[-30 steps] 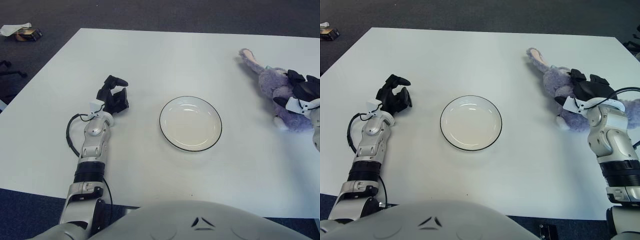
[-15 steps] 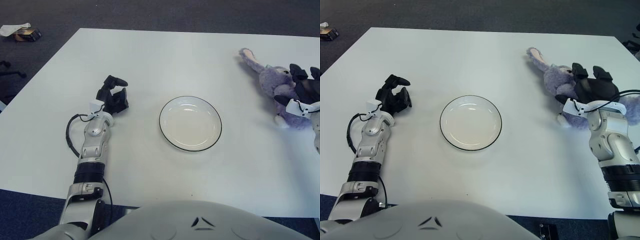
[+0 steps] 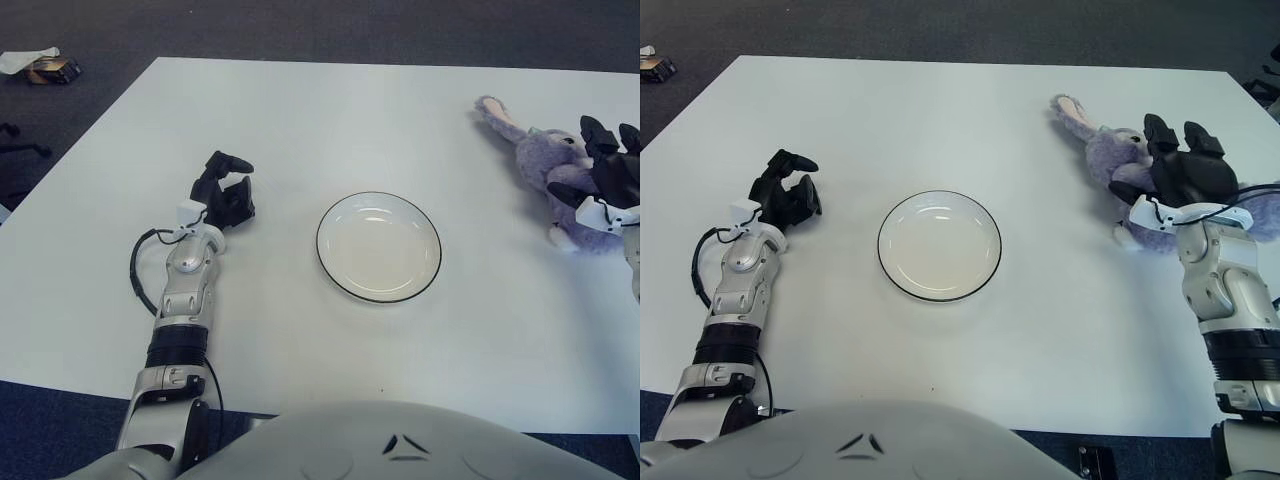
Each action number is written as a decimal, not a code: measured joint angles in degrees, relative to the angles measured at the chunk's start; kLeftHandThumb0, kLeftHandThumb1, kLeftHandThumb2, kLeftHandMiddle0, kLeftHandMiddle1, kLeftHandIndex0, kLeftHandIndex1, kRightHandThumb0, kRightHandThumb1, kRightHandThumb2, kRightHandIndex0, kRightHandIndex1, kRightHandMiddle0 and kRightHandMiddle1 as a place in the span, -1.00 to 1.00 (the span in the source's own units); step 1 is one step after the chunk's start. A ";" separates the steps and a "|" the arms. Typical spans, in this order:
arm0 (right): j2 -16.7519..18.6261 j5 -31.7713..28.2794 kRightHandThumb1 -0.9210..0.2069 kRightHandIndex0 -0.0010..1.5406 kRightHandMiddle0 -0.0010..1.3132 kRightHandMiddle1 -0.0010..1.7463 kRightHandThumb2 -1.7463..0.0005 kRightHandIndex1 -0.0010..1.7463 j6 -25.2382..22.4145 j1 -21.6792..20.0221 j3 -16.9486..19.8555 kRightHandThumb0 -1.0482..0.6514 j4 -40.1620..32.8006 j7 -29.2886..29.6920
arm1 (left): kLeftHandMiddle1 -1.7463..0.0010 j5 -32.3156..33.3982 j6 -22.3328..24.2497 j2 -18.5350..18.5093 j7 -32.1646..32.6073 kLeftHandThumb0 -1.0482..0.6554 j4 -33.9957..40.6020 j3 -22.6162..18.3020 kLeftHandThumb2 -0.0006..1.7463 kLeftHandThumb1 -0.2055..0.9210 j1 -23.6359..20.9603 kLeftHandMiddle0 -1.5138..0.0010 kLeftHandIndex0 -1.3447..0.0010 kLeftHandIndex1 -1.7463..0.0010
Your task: Put the doll into the plate.
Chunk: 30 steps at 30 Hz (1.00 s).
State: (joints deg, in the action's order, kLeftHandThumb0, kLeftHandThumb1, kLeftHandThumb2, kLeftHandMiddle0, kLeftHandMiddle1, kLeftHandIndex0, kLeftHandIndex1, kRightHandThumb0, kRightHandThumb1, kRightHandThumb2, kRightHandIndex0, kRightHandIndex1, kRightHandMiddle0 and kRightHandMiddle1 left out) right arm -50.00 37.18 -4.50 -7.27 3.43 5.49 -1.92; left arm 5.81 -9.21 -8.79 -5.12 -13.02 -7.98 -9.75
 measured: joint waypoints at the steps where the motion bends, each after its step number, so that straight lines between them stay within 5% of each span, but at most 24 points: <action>1: 0.02 -0.37 -1.00 -1.00 -1.00 -1.00 0.15 -1.00 -0.07 -0.36 -0.04 -1.00 0.02 -0.85 | -1.00 -0.03 -0.07 0.02 0.05 -0.23 -0.04 0.02 0.09 0.44 0.00 -0.43 0.42 -1.00; 15: 3.58 -5.88 -1.00 -1.00 -1.00 -1.00 0.18 -1.00 2.01 -11.74 -4.44 -0.96 9.80 -8.73 | -1.00 -0.03 -0.27 0.23 0.84 -0.24 -0.36 0.11 0.10 0.43 -0.18 -0.45 0.42 -1.00; 30: 4.42 -6.87 -1.00 -1.00 -1.00 -1.00 -0.01 -1.00 3.78 -16.23 -7.48 -0.98 13.28 -10.75 | -1.00 -0.38 -0.27 0.24 0.99 -0.24 -0.20 0.29 0.11 0.42 -0.16 -0.45 0.41 -1.00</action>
State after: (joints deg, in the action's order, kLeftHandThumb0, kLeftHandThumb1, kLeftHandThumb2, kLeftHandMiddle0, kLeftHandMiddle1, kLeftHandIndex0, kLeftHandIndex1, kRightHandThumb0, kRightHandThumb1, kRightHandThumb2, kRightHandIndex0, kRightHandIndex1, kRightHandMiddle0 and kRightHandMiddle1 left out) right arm -45.58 30.31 -0.72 -23.50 -4.06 18.77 -12.67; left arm 5.43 -9.48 -8.55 -4.13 -13.22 -7.69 -9.91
